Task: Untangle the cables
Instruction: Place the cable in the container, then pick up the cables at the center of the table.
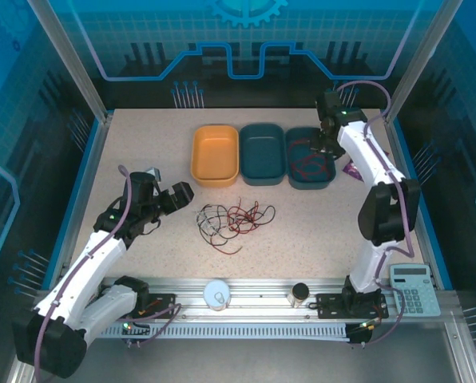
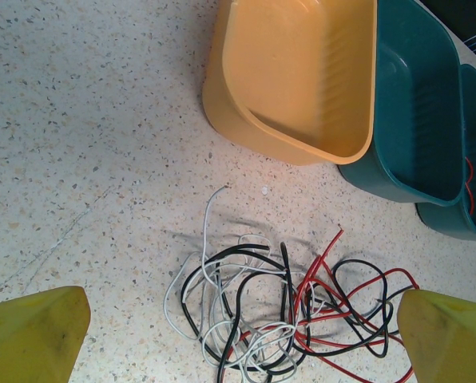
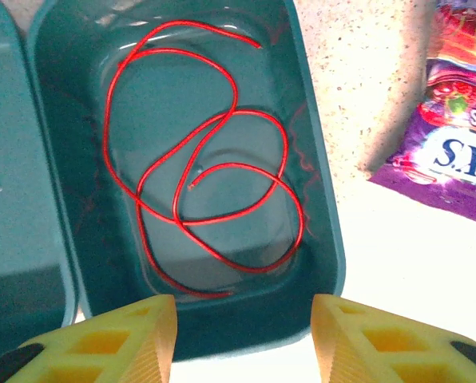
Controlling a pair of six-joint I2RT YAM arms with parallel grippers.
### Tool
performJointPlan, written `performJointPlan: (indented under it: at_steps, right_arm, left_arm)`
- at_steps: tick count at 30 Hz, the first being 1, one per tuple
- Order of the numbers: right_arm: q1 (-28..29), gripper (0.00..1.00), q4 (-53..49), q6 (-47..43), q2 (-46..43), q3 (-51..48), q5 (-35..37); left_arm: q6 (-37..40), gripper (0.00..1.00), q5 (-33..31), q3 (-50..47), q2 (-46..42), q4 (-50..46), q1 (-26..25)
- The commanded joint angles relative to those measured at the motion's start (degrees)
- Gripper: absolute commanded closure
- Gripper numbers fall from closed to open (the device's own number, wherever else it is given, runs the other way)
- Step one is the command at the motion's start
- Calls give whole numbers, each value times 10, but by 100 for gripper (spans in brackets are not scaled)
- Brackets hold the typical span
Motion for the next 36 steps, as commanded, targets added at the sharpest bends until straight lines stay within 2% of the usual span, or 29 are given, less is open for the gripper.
performJointPlan:
  at_steps: [1, 5, 10, 15, 19, 26, 36]
  right_arm:
    - [29, 52, -10, 12, -54, -29, -4]
    - [92, 52, -5, 27, -108, -76, 12]
    - [196, 54, 0, 86, -152, -135, 19]
    - [286, 57, 5, 152, -138, -162, 12]
    - [334, 58, 25, 191, -108, -168, -15]
    - [367, 59, 69, 224, -53, -180, -57]
    - [365, 62, 66, 249, -22, -191, -46]
  left_arm:
    - [-1, 1, -6, -7, -4, 9, 5]
    - [-1, 1, 4, -10, -3, 19, 5]
    - [0, 1, 13, -7, 6, 26, 5]
    - [-7, 1, 23, -4, 25, 44, 5]
    - [-8, 1, 29, 1, 41, 50, 5]
    - [-8, 1, 31, -4, 53, 56, 5]
    - [-6, 1, 32, -14, 49, 53, 5]
